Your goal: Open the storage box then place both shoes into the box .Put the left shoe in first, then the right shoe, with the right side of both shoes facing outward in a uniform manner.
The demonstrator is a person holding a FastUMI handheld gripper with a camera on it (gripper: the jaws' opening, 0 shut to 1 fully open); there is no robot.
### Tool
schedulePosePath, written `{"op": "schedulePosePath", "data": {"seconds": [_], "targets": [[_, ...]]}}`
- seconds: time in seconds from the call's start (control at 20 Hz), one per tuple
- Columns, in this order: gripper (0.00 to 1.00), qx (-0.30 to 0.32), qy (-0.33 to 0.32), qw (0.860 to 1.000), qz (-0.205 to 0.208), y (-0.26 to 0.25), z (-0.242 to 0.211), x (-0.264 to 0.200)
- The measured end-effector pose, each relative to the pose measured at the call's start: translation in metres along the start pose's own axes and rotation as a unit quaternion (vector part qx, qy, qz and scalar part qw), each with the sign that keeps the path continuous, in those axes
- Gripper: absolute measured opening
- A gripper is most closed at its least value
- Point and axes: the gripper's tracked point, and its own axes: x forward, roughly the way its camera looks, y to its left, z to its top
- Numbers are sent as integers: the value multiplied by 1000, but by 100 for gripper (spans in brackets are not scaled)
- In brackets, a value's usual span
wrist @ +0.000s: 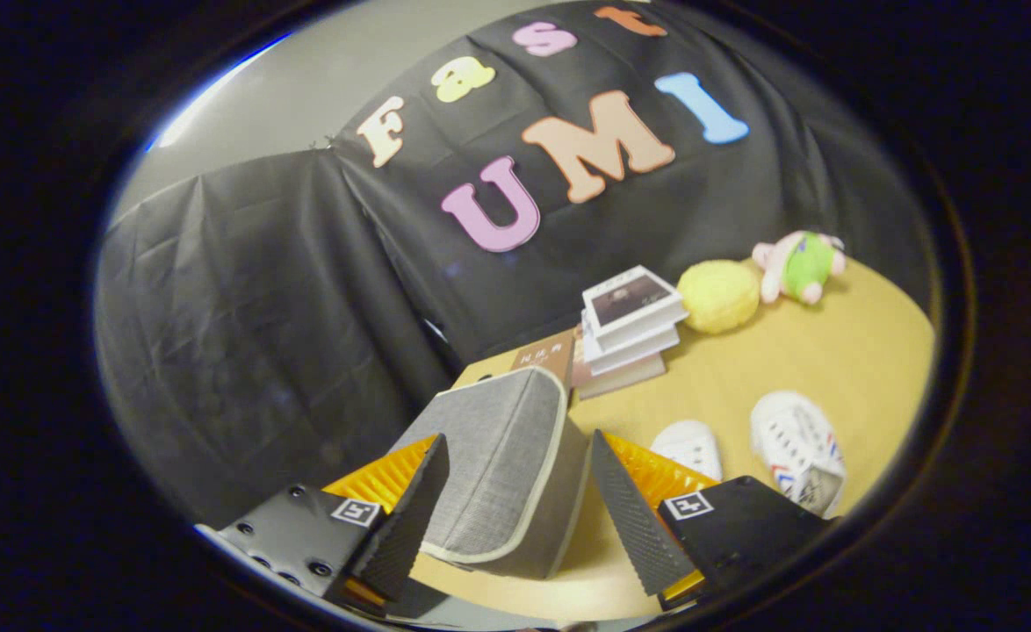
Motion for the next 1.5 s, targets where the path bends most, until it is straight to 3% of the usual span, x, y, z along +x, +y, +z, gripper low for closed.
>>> {"op": "schedulePosePath", "data": {"seconds": [0.25, 0.45, 0.65, 0.85, 1.1, 1.2, 1.4, 1.5], "targets": [[99, 107, 60, 992, 39, 1, -27, 8], [99, 197, 111, 971, 74, 6, -51, 21], [99, 244, 144, 955, 87, 9, -70, 26], [76, 276, 171, 941, 95, 8, -77, 31], [47, 296, 165, 936, 94, 1, -70, 33], [28, 309, 162, 932, 97, -3, -65, 34], [13, 313, 175, 926, 120, 6, -60, 26], [13, 305, 180, 925, 136, 17, -55, 21]]}}
